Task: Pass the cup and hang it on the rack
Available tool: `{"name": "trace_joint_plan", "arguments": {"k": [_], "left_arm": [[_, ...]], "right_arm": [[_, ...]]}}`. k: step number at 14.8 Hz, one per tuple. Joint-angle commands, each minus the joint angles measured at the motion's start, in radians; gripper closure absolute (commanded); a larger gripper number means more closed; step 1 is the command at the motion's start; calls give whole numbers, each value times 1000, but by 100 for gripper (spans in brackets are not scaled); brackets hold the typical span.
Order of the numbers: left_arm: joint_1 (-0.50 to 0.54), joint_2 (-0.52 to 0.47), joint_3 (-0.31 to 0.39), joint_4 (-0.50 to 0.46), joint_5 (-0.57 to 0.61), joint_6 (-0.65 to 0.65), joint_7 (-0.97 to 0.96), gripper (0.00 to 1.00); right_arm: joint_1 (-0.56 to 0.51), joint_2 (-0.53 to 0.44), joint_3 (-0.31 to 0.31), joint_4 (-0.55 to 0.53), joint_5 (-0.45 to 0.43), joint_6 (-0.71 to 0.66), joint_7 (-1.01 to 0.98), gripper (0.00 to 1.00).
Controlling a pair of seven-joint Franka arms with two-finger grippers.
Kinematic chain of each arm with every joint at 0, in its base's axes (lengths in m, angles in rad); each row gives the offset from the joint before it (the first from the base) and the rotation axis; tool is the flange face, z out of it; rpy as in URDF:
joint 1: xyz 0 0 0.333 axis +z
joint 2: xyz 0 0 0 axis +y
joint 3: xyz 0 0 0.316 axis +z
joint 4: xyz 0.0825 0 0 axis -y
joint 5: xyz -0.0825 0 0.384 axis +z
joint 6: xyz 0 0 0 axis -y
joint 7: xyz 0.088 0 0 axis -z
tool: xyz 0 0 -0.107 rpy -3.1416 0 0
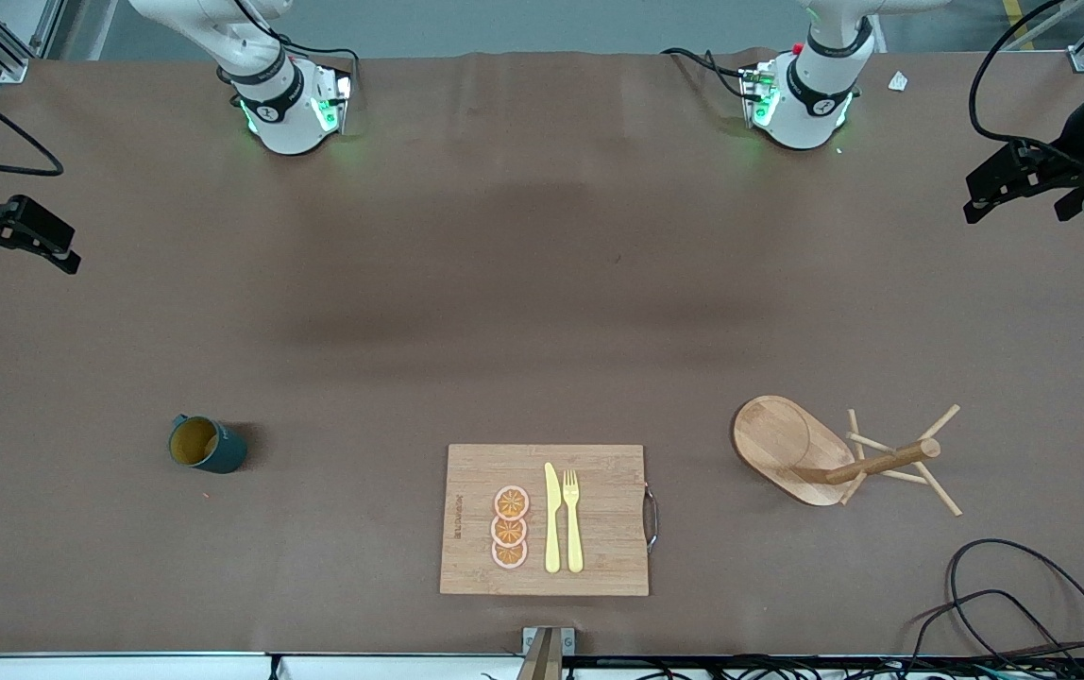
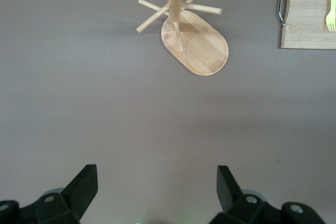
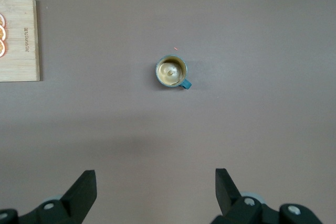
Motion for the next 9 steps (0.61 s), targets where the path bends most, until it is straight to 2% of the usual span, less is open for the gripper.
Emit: {"name": "trace_joint_plan", "arguments": {"k": [1, 9], "left_arm": [[-4, 11, 3, 19, 7, -27, 3, 0], [-1, 20, 3, 13, 9, -20, 0, 0]], "right_arm": [[3, 1, -2, 2, -16, 0, 3, 0], [6, 31, -2, 5, -14, 8, -7, 0]]}}
